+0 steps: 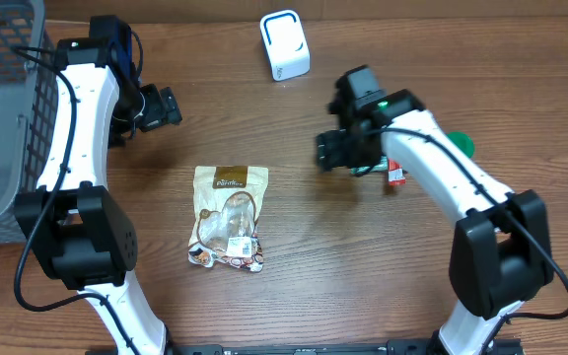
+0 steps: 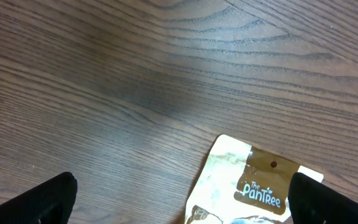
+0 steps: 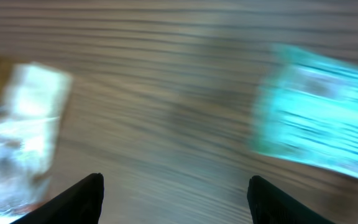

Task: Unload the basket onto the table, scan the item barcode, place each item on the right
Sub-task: 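Release the sticks and move the right gripper to the PanTree bag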

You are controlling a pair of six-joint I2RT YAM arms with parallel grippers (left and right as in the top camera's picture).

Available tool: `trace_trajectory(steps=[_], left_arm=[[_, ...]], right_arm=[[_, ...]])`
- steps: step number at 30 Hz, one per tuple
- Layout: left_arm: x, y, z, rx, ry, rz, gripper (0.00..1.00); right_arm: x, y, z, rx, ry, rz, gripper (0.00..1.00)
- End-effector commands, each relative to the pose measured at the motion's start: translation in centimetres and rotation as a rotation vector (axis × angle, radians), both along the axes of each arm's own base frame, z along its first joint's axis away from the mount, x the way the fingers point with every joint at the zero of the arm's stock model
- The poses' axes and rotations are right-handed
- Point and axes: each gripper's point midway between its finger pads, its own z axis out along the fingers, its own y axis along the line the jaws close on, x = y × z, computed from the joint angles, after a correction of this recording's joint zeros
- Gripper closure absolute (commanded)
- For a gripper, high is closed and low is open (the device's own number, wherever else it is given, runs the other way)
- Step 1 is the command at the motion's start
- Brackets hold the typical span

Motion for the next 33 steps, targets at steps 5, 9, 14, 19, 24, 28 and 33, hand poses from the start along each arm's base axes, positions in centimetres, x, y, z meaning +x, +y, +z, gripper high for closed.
trace_trajectory(steps=[5, 9, 14, 19, 24, 28, 33], left_arm=[[-0.1, 0.2, -0.2, 0.008, 0.007, -0.019, 0.0], [-0.1, 0.2, -0.2, 0.008, 0.007, -0.019, 0.0], [-0.1, 0.2, -0.2, 0.008, 0.007, -0.019, 0.0], [-0.1, 0.2, -0.2, 0.008, 0.007, -0.019, 0.0], [-0.1, 0.2, -0.2, 0.008, 0.007, -0.019, 0.0], [-0.1, 0.2, -0.2, 0.008, 0.007, -0.019, 0.0], [-0.1, 0.2, -0.2, 0.008, 0.007, -0.019, 0.0]], right_arm=[[-2.0, 9.3, 2.4, 0.166, -0.071, 0.104, 0.25], [-2.1, 12.2, 2.4, 0.135, -0.161, 0.096, 0.24], [-3.1, 15.7, 1.0, 0.116, -0.223, 0.159, 0.24], [-3.7, 16.5, -1.7, 0.05, -0.226, 0.181, 0.24], [-4.0, 15.9, -4.9, -0.008, -0.176, 0.182, 0.24], [-4.2, 15.7, -6.4, -0.032, -0.15, 0.184, 0.24], [-4.1, 14.7, -6.7, -0.081, -0.157, 0.17, 0.24]])
